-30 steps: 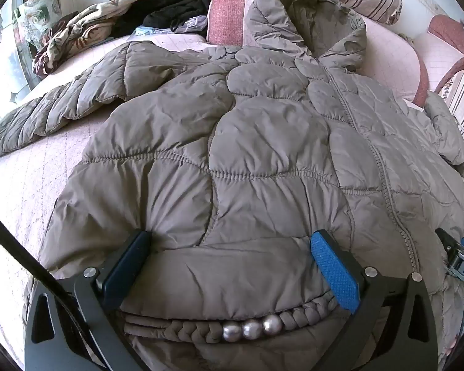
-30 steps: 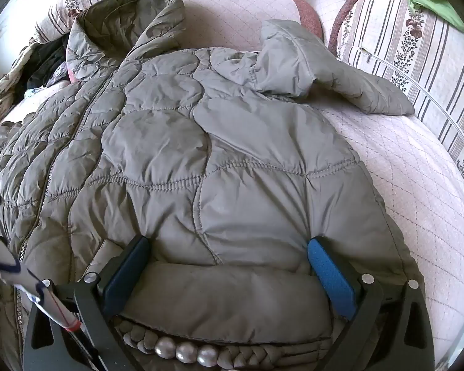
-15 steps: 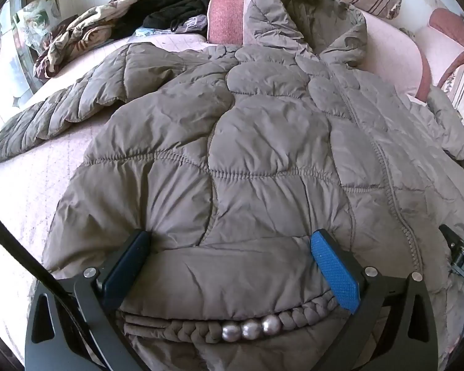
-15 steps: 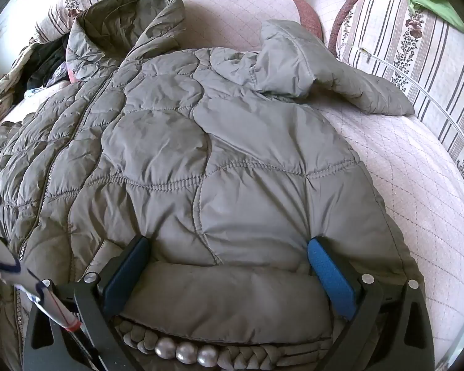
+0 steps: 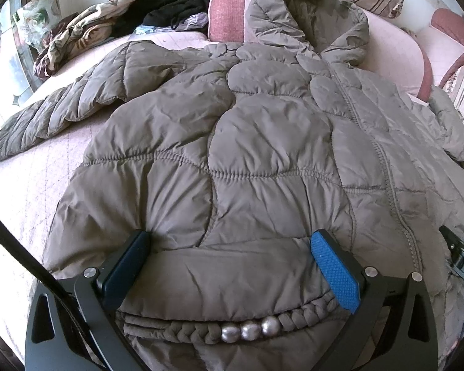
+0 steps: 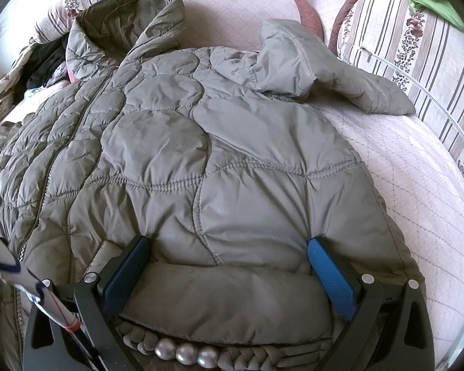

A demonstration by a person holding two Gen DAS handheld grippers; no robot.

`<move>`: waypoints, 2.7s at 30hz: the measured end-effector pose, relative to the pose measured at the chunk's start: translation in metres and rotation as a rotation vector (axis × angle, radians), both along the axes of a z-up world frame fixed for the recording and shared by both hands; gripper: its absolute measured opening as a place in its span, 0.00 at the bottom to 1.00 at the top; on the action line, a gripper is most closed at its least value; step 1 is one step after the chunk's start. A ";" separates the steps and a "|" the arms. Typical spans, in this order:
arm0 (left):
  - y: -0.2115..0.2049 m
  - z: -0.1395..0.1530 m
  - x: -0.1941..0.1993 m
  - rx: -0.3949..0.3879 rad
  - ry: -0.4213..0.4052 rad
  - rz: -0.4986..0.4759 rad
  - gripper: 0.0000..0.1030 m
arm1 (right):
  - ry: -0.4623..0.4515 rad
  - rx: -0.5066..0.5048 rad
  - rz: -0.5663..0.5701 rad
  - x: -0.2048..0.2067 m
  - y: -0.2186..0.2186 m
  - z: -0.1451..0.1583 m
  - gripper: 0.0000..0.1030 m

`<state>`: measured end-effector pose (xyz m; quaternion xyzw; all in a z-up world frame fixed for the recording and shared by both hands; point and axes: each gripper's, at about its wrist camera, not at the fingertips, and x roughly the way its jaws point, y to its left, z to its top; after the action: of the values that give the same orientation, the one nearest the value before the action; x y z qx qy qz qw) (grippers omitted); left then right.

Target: Fold large clothes

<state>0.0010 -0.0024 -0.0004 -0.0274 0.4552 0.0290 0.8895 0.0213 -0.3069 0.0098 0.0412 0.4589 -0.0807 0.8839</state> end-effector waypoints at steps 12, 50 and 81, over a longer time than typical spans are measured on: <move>0.001 0.005 0.001 -0.001 0.001 0.007 1.00 | 0.008 -0.003 -0.005 0.004 -0.002 -0.003 1.00; 0.013 0.152 -0.194 0.126 -0.312 0.029 0.97 | -0.323 -0.045 -0.039 -0.187 0.025 0.125 0.77; 0.085 0.193 -0.176 0.254 -0.409 0.115 0.97 | -0.420 -0.124 0.130 -0.187 0.102 0.194 0.81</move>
<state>-0.1754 0.0829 0.1930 0.0537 0.2561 0.1305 0.9563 -0.1659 -0.2050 0.2033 -0.0270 0.2605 -0.0415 0.9642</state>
